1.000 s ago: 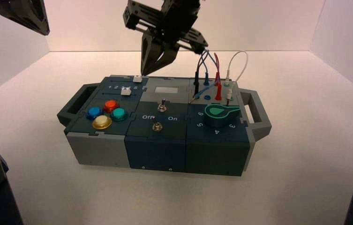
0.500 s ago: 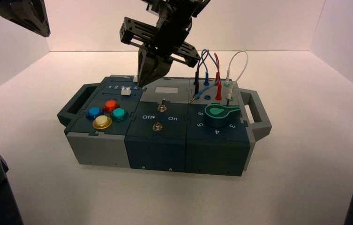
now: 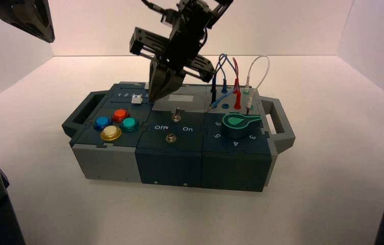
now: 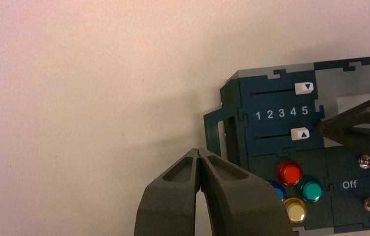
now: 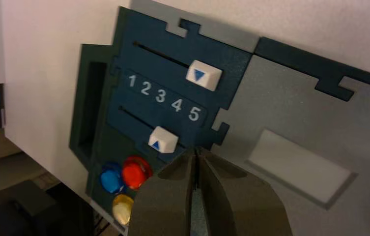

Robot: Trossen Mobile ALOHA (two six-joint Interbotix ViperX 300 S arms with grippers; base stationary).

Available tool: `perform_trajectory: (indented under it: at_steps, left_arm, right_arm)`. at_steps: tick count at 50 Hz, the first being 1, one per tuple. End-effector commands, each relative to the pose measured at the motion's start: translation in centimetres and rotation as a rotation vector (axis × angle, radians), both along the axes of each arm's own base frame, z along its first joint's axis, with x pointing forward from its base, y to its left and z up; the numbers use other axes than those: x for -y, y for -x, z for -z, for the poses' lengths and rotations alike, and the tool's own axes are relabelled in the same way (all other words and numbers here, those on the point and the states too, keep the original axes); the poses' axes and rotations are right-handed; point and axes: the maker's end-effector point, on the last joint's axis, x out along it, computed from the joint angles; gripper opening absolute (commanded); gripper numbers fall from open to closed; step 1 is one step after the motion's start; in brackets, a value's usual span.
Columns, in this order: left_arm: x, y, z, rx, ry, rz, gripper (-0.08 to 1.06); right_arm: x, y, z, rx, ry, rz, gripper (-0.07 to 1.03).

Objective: Move the bottom slider to position 2.

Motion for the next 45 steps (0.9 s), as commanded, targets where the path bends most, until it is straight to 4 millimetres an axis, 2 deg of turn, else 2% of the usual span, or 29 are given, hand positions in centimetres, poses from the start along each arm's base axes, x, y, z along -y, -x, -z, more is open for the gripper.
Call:
perform_trajectory:
  at_steps: [1, 17, 31, 45]
  left_arm:
    - [-0.1, -0.4, -0.5, 0.018, 0.005, -0.008, -0.03]
    - [0.0, -0.4, -0.4, 0.008, 0.006, -0.01, -0.03]
    - [-0.1, -0.4, 0.0, -0.01, 0.003, -0.01, -0.03]
    - [-0.1, -0.3, 0.0, -0.016, 0.002, -0.01, -0.03]
  right_arm:
    - [-1.1, -0.7, -1.6, 0.028, -0.038, 0.005, -0.02]
    - [-2.1, -0.8, -2.2, 0.031, -0.06, 0.004, -0.02]
    - [-3.8, -0.2, -2.0, 0.019, -0.067, -0.029, -0.02]
    - [-4.5, -0.2, -1.9, 0.019, -0.073, -0.035, -0.02]
